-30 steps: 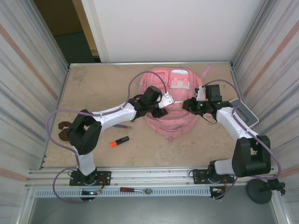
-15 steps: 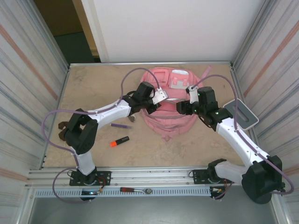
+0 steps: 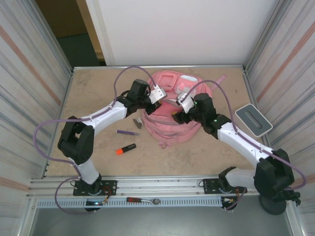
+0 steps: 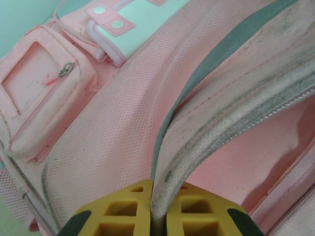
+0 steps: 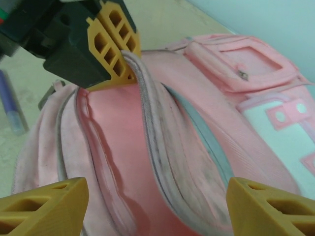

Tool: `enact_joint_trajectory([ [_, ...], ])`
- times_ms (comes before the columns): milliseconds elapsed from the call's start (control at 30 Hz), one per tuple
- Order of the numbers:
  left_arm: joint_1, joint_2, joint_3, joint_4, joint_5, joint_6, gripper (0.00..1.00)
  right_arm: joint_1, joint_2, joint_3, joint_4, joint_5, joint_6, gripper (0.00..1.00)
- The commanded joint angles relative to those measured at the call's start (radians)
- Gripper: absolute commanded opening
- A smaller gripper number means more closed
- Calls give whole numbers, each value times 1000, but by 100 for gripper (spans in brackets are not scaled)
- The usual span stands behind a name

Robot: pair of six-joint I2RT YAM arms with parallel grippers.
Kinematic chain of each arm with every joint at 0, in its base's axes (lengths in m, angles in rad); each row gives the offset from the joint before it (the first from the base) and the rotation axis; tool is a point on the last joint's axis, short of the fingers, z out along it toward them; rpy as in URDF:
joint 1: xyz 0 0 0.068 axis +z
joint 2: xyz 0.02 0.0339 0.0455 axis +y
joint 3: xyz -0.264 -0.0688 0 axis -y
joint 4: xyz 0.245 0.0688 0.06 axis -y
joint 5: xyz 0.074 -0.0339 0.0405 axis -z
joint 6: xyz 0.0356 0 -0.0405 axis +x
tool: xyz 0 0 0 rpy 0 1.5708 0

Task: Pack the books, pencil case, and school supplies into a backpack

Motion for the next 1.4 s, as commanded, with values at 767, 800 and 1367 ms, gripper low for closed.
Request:
enact_joint_trajectory([
  [767, 30, -194, -339, -201, -427, -853, 90, 12, 181, 173, -6, 111, 289, 0],
  [800, 16, -174, -330, -203, -435, -853, 90, 11, 182, 173, -5, 108, 289, 0],
  [1367, 18, 50, -206, -195, -460, -830, 79, 3, 168, 145, -33, 106, 290, 0],
])
